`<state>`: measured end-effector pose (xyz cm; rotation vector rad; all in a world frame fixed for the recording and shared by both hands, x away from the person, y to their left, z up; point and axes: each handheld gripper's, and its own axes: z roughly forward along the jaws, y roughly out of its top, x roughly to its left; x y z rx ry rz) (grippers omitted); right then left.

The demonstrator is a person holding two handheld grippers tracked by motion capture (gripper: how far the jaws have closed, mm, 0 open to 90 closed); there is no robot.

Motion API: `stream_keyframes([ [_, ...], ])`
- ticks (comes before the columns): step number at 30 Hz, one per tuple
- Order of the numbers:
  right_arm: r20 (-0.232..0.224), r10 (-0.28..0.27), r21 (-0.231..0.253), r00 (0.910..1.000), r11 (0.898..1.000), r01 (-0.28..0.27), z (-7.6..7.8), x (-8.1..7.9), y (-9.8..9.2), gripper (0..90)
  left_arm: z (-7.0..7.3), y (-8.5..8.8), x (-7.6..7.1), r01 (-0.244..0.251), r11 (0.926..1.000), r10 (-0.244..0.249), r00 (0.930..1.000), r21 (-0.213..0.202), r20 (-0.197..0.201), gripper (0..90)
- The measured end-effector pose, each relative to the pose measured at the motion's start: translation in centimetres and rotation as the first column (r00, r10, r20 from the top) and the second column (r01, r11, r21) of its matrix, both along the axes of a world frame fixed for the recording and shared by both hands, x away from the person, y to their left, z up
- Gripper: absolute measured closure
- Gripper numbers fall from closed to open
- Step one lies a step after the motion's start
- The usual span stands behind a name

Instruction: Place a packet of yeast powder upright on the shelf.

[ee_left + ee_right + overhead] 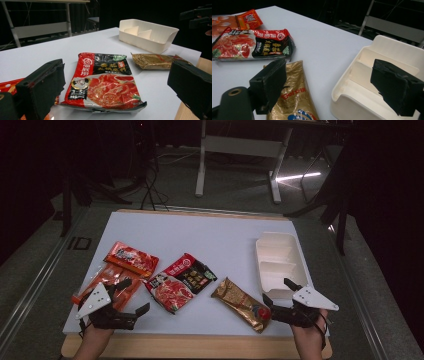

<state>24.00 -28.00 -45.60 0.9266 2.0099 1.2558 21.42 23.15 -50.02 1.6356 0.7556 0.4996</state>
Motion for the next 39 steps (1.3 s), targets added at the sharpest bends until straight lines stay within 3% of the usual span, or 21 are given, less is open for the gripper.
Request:
stream_keyframes([
  [6, -0.031, 0.042, -0.016, 0.9986, 0.999, -0.042, -0.3, 0.1, 0.5, 15.3, 0.0, -0.1, 0.1, -0.006, 1.0, 0.006, 1.0, 0.006, -0.005, 1.6],
  [9, -0.025, 0.04, -0.031, 0.9989, 0.999, -0.041, -0.5, 0.0, 0.7, 15.3, 0.1, -0.2, 0.1, -0.001, 1.0, 0.001, 1.0, 0.0, -0.005, 1.6],
  [16, -0.004, 0.006, -0.013, 1.0, 1.0, -0.006, -0.1, -0.1, 0.3, 15.0, 0.1, -0.2, 0.1, 0.001, 1.0, -0.001, 1.0, 0.007, -0.004, 1.6],
  [19, -0.024, 0.006, -0.017, 0.9997, 1.0, -0.006, 0.0, 0.0, 0.3, 13.4, 0.0, -0.2, 0.1, -0.002, 1.0, 0.002, 1.0, 0.008, -0.009, 1.6],
  [21, -0.029, 0.035, 0.02, 0.9989, 0.999, -0.035, 0.2, -0.1, 0.3, 11.5, -0.1, -0.1, 0.2, -0.008, 0.9999, 0.008, 0.9999, 0.007, -0.01, 1.7],
  [26, -0.049, -0.001, -0.038, 0.9988, 0.999, -0.001, 0.9, -0.3, 1.0, 11.6, -0.1, 0.0, 0.2, -0.007, 0.9999, 0.007, 0.9999, 0.016, -0.009, 1.6],
  [29, -0.073, -0.002, -0.022, 0.9973, 1.0, 0.0, 1.0, -0.3, 1.1, 11.6, -0.1, -0.1, 0.1, -0.005, 0.9999, 0.006, 0.9999, 0.011, -0.009, 1.6],
  [33, -0.069, 0.0, 0.001, 0.9976, 1.0, 0.0, 1.7, -0.2, 1.1, 11.6, -0.1, -0.2, 0.1, 0.001, 0.9998, 0.0, 0.9999, 0.021, -0.01, 1.6],
  [36, -0.053, -0.002, -0.003, 0.9986, 1.0, 0.001, 2.3, -0.1, 1.2, 13.0, 0.0, -0.2, 0.1, -0.003, 0.999, 0.003, 1.0, 0.045, 0.006, 1.6],
  [39, -0.066, 0.005, -0.007, 0.9978, 1.0, -0.005, 2.9, 0.1, 1.5, 13.4, 0.0, 0.1, 0.2, -0.006, 0.9994, 0.006, 1.0, 0.033, -0.001, 1.6],
])
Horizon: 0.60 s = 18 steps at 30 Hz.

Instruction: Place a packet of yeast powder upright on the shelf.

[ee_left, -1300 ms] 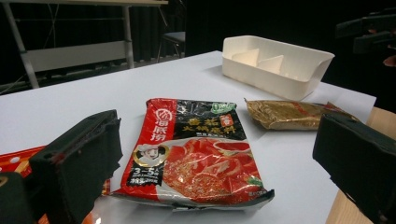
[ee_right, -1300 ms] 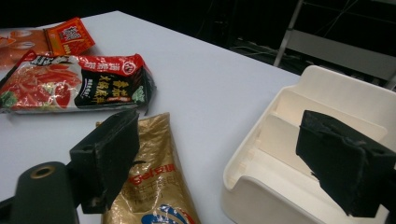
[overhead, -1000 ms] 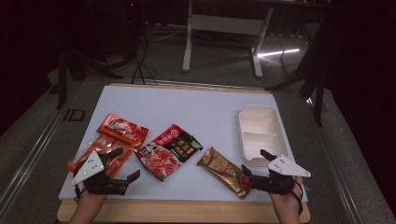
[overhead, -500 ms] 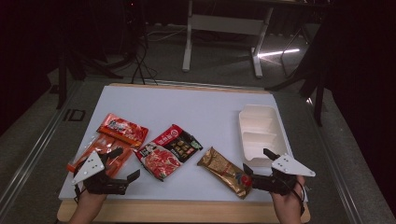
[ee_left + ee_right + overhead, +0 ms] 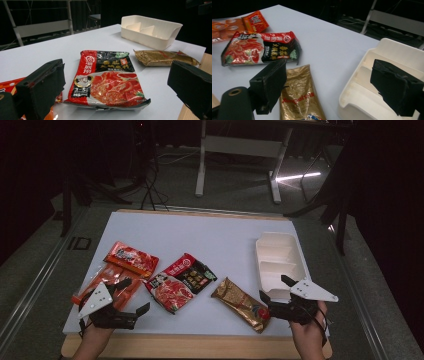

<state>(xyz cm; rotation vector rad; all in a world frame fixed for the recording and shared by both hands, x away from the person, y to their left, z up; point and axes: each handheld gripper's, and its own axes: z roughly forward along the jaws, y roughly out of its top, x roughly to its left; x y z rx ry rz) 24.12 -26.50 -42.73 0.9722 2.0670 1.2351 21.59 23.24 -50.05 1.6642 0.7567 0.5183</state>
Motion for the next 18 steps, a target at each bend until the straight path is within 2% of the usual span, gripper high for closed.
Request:
stream_keyframes([
  [5, 0.004, 0.012, -0.006, 0.9999, 1.0, -0.012, 0.7, 0.5, 0.4, 13.3, 0.0, 0.1, 0.1, -0.002, 0.9998, 0.001, 1.0, -0.022, -0.008, 1.6],
  [12, 0.017, 0.045, -0.006, 0.9988, 0.999, -0.045, 1.3, 1.3, 1.0, 12.8, -0.2, -0.3, 0.0, 0.017, 0.9997, -0.017, 0.9997, -0.016, -0.016, 1.6],
  [18, 0.019, 0.093, -0.044, 0.9955, 0.995, -0.092, 1.2, 2.0, 1.8, 12.4, -0.2, -0.4, 0.0, 0.022, 0.9996, -0.022, 0.9996, -0.017, -0.018, 1.6],
])
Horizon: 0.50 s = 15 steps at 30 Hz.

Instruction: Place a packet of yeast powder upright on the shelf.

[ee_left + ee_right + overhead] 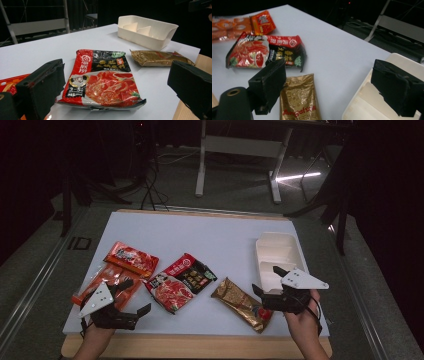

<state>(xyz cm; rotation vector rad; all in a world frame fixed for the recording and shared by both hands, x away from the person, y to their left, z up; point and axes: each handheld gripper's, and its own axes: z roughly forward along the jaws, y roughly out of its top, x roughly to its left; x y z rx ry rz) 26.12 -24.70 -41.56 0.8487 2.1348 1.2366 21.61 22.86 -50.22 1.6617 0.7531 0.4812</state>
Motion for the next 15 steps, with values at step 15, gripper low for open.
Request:
stream_keyframes([
  [15, -0.05, 0.037, -0.01, 0.998, 0.999, -0.037, -0.2, 2.1, 1.8, 10.2, 0.0, -0.1, 0.0, 0.005, 0.9999, -0.005, 1.0, 0.009, 0.0, 1.6],
])
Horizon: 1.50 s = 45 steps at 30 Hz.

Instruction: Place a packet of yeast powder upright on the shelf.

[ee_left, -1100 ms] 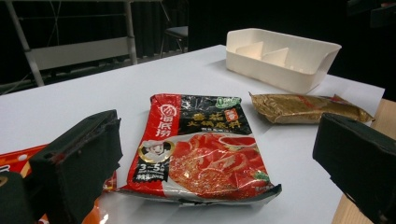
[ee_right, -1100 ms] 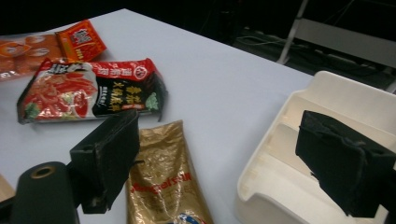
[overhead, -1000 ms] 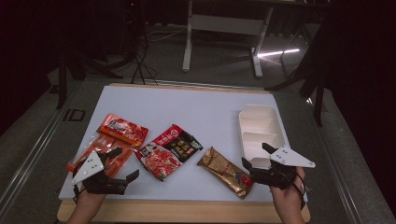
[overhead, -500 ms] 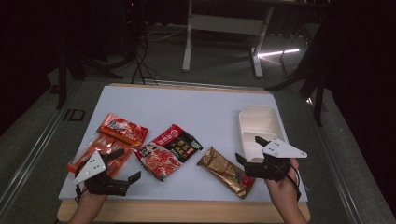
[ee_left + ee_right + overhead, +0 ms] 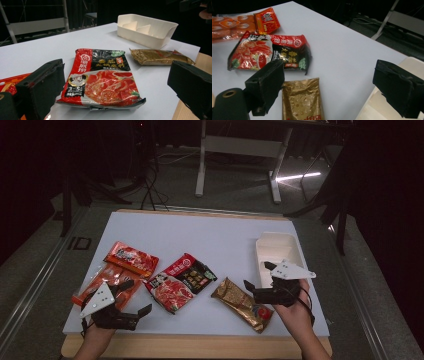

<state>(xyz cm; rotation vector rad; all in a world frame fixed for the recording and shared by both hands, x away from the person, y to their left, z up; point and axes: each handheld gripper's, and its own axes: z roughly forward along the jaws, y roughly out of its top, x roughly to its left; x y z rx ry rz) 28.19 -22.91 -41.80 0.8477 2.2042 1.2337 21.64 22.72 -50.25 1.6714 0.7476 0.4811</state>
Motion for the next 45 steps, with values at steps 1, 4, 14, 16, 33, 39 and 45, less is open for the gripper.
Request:
stream_keyframes([
  [1, -0.01, 0.003, -0.002, 0.9999, 1.0, -0.003, -0.1, 0.2, 0.1, 10.2, 0.0, 0.0, 0.0, 0.0, 1.0, 0.0, 1.0, 0.001, -0.001, 1.6],
  [4, -0.032, 0.014, 0.003, 0.9994, 1.0, -0.014, -0.3, 0.6, 0.5, 10.2, -0.1, -0.1, 0.0, 0.004, 1.0, -0.004, 1.0, 0.007, -0.003, 1.6],
  [14, -0.085, 0.036, 0.002, 0.9957, 0.999, -0.036, -1.6, 2.1, 2.1, 10.3, -0.1, -0.2, 0.0, 0.008, 1.0, -0.008, 1.0, 0.005, -0.002, 1.6],
  [16, -0.1, 0.037, 0.007, 0.9943, 0.999, -0.036, -1.9, 2.5, 2.4, 10.5, -0.1, -0.2, 0.0, 0.008, 0.9999, -0.008, 1.0, 0.01, -0.001, 1.6],
  [33, -0.231, 0.02, -0.053, 0.9727, 0.998, -0.033, -5.7, 5.2, 5.2, 17.4, -0.1, -0.1, 0.1, 0.014, 0.9998, -0.014, 0.9999, 0.014, -0.007, 1.6],
  [39, -0.26, 0.012, -0.088, 0.9656, 0.996, -0.036, -7.1, 6.2, 6.0, 20.5, -0.1, -0.1, 0.1, 0.012, 0.9998, -0.012, 0.9999, 0.014, -0.011, 1.6],
  [45, -0.29, -0.003, -0.139, 0.9569, 0.99, -0.039, -8.7, 7.0, 6.5, 21.9, -0.1, -0.1, 0.1, 0.015, 0.9998, -0.015, 0.9998, 0.014, -0.012, 1.6],
])
